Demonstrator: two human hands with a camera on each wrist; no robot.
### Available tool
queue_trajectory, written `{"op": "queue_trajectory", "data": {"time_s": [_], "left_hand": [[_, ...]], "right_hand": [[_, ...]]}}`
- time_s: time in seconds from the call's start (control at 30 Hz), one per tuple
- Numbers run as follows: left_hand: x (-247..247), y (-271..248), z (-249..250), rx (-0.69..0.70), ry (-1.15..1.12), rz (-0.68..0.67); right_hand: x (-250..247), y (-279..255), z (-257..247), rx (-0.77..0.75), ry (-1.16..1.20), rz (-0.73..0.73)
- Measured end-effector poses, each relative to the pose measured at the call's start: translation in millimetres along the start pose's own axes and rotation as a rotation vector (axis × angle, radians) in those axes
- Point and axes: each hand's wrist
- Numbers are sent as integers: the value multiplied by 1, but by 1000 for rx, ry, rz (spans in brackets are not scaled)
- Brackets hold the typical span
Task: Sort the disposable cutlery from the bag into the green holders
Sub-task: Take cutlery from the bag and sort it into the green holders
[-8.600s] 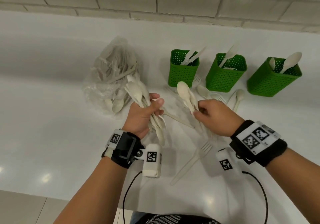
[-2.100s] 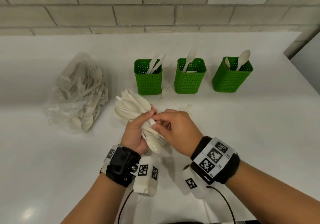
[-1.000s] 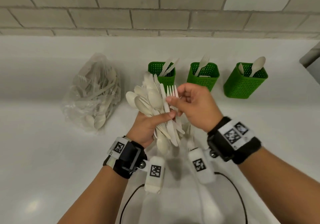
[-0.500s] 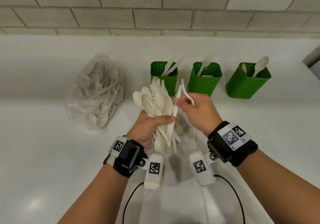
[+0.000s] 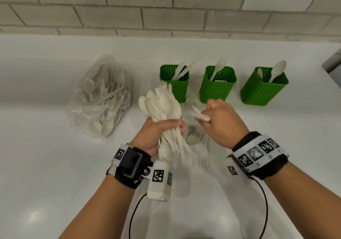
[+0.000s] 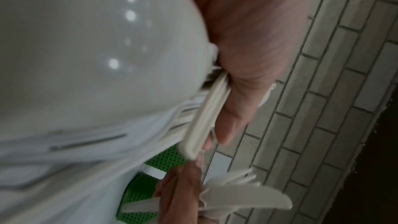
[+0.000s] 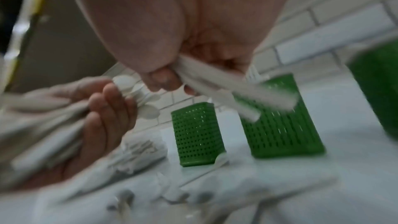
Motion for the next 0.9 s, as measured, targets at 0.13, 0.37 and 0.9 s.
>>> {"op": "queue_trajectory", "data": {"time_s": [0.13,0.37,0.9], "left_hand": [[-3,1,1,0,48,-41],[3,1,-6,18,20,2],[11,-6,-9,-30,107,-124]], "right_hand": [[-3,0,-15,558,731,-66],[6,6,-23,530,758,135],[-6,6,-41,677,1109,-2]]}}
Point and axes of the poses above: each hand's wrist, its own y-axis towards the middle knuckle, its own x-axis out of the palm, z = x × y, and after that the axes turned 9 degrees about z, right-handed
